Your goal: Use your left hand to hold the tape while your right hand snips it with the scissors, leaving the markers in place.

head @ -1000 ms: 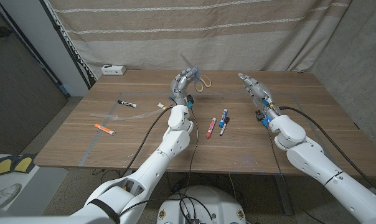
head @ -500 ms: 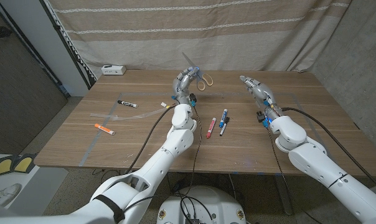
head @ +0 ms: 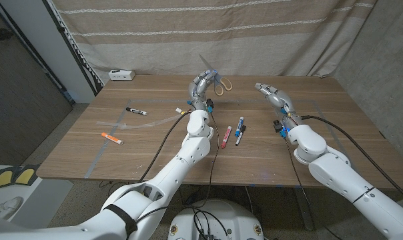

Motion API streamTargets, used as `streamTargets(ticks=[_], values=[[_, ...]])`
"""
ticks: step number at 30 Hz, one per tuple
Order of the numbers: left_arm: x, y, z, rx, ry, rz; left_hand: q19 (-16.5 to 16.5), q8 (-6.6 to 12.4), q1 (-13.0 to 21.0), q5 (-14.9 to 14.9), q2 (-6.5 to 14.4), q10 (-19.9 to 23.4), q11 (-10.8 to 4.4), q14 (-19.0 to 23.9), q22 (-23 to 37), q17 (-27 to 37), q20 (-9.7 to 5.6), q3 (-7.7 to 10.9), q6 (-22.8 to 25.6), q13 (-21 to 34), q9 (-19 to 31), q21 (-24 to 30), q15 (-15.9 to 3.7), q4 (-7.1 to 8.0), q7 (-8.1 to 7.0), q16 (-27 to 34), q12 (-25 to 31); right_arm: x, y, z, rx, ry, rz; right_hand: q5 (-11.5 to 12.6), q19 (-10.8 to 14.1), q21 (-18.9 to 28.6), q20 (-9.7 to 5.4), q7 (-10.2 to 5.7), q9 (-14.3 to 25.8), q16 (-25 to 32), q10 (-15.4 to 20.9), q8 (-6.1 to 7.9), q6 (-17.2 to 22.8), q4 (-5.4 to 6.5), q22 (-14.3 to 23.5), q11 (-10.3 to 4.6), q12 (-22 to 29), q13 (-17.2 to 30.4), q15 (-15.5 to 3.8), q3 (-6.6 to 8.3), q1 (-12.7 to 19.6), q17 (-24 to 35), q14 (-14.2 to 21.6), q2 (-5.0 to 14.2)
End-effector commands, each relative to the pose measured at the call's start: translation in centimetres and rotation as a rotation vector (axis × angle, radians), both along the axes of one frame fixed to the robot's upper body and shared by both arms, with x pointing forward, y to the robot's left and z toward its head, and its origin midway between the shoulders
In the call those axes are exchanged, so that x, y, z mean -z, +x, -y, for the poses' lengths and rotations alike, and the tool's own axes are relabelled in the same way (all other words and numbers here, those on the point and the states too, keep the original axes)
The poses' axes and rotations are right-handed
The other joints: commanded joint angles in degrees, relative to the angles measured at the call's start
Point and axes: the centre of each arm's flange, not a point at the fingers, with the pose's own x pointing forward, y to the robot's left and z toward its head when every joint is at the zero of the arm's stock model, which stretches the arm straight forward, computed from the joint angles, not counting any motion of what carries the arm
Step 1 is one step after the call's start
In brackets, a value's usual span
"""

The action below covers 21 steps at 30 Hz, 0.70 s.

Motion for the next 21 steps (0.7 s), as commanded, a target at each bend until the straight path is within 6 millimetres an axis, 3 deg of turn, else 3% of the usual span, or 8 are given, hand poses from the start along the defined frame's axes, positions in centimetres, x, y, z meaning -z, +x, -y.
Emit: streamTargets(ticks=[1,12,17,21], values=[[-0.3,0.1,0.6,0.028,0.009,0.007,-0.36,2.02,0.49,0.36,0.98,0.36,-0.77,1.24,0.25,0.20,-4.98,5.67,2.04,0.02,6.51,0.58,-1.11,5.15,1.15,0.35,0.09,-0.2,-0.3,-1.2,0.028,-0.041,0.000,0.47,0.33,-0.02,0.23,-0.77,0.32,0.07,0.73,0.64,2.15,0.17,0.15,0.23,0.22,0.21,-0.43,-0.02,1.11,0.08,0.29,-0.30],[-0.7,0.1,0.5,0.043,0.018,0.018,-0.48,2.01,0.47,0.33,0.96,0.42,-0.81,1.34,0.25,0.27,-4.95,5.72,1.93,-0.02,6.71,0.69,-1.12,5.12,1.17,0.49,0.08,-1.0,-0.7,-1.7,0.047,-0.102,0.012,0.72,-0.44,-0.47,1.12,-1.39,0.43,-0.14,0.23,0.85,4.02,0.65,0.18,3.07,-0.20,0.20,1.07,-0.28,1.94,0.14,0.02,-0.58],[-0.7,0.1,0.7,0.052,0.022,0.019,-0.46,2.10,0.43,0.32,0.98,0.28,-0.73,1.30,0.26,0.26,-4.96,5.73,2.13,0.11,6.77,0.76,-1.11,5.15,1.02,0.49,0.10,-1.2,-0.8,-1.9,0.037,-0.130,0.002,0.89,-1.51,-0.80,1.87,-4.18,0.48,-0.32,-0.43,1.14,6.11,1.06,0.21,4.09,-0.60,0.20,2.36,-0.54,2.40,0.19,-0.83,-0.56],[-0.7,0.1,0.8,0.059,0.025,0.019,-0.49,2.13,0.42,0.33,0.98,0.45,-0.78,1.23,0.26,0.21,-4.98,5.75,2.17,-0.04,6.83,0.81,-1.10,5.14,1.11,0.44,0.07,-1.3,-0.9,-2.1,0.042,-0.153,-0.003,0.99,-2.49,-0.92,1.87,-4.99,0.48,-0.08,-1.60,0.65,6.25,1.44,0.22,4.82,-1.13,0.21,6.63,-0.81,2.63,0.22,-0.86,-0.39]])
